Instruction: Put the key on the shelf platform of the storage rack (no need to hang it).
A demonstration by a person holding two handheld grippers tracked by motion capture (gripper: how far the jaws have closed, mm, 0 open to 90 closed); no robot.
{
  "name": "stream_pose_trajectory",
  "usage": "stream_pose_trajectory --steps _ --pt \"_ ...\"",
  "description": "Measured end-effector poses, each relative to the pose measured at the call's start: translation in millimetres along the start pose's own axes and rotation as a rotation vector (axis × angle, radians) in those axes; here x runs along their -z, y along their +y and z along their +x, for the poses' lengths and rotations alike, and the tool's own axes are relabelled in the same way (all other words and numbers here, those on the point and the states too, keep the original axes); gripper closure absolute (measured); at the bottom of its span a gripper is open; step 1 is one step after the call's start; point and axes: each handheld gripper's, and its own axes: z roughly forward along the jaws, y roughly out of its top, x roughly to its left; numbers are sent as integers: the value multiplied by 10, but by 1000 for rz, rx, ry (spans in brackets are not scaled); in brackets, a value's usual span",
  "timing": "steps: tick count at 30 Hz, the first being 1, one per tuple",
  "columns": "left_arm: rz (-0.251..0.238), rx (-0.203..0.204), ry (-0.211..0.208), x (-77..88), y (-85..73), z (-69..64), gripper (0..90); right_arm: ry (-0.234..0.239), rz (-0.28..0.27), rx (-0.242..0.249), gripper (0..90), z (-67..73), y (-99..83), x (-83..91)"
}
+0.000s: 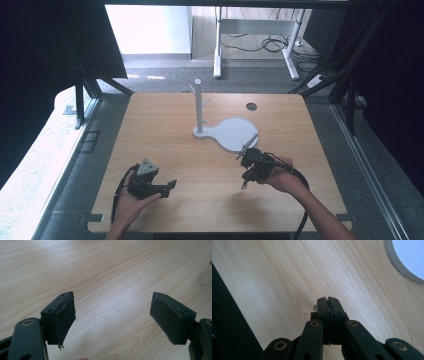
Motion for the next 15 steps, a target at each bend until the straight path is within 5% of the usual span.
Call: stream_pose_trajectory --steps 15 --pt "-1 -6 -3 4 3 3 207 8 -5 10 890 19 46 12"
